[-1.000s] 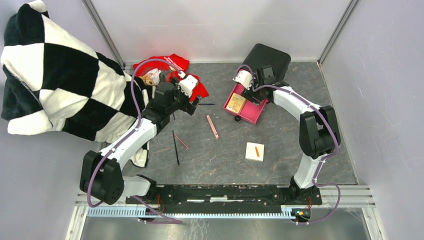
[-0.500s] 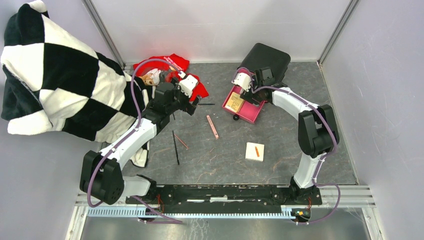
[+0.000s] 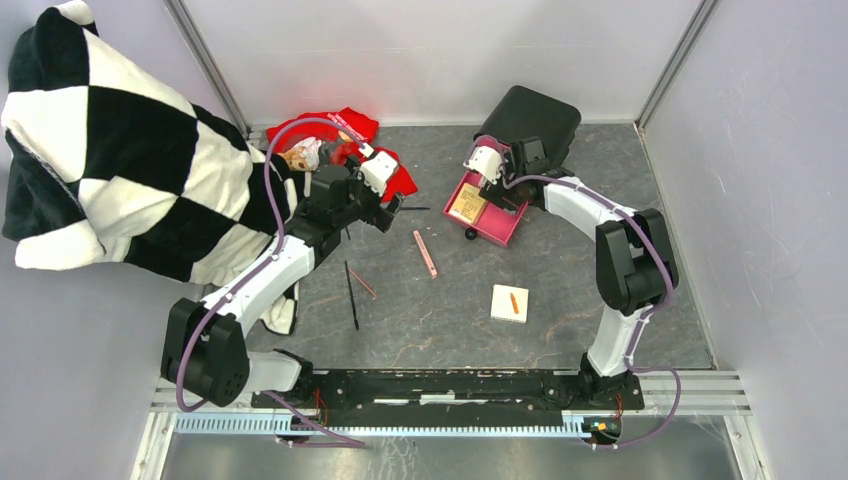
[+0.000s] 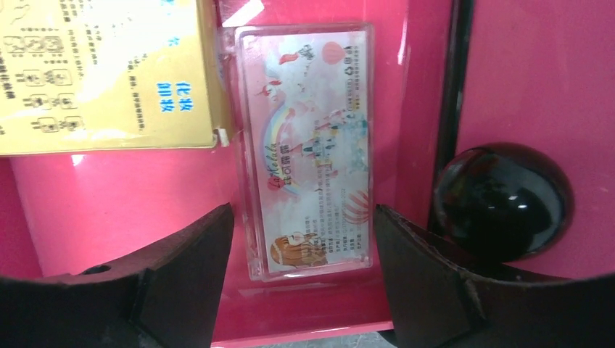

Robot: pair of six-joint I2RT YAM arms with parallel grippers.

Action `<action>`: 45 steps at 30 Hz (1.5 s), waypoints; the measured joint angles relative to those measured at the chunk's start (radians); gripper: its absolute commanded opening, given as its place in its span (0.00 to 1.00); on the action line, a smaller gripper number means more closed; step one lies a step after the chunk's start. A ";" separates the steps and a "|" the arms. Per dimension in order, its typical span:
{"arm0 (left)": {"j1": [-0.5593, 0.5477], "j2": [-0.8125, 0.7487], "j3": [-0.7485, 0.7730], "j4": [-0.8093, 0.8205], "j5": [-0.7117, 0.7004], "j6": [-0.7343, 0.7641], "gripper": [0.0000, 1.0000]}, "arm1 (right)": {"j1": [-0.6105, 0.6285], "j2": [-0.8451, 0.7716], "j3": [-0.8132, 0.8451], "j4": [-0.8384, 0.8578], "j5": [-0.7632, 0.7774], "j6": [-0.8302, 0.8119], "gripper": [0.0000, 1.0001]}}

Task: Organize the makeup
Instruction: Place the makeup in the drawer.

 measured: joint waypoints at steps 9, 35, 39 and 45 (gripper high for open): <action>0.000 0.001 0.000 -0.004 0.048 0.000 1.00 | 0.002 -0.109 -0.109 0.029 -0.115 0.031 0.91; 0.000 0.013 0.000 -0.008 0.054 0.000 1.00 | 0.099 -0.584 -0.561 -0.293 -0.441 -0.175 0.98; 0.000 0.013 0.000 -0.008 0.054 0.000 1.00 | 0.154 -0.598 -0.623 -0.317 -0.439 -0.177 0.98; 0.000 0.013 0.000 -0.008 0.055 0.000 1.00 | 0.168 -0.594 -0.655 -0.307 -0.411 -0.173 0.98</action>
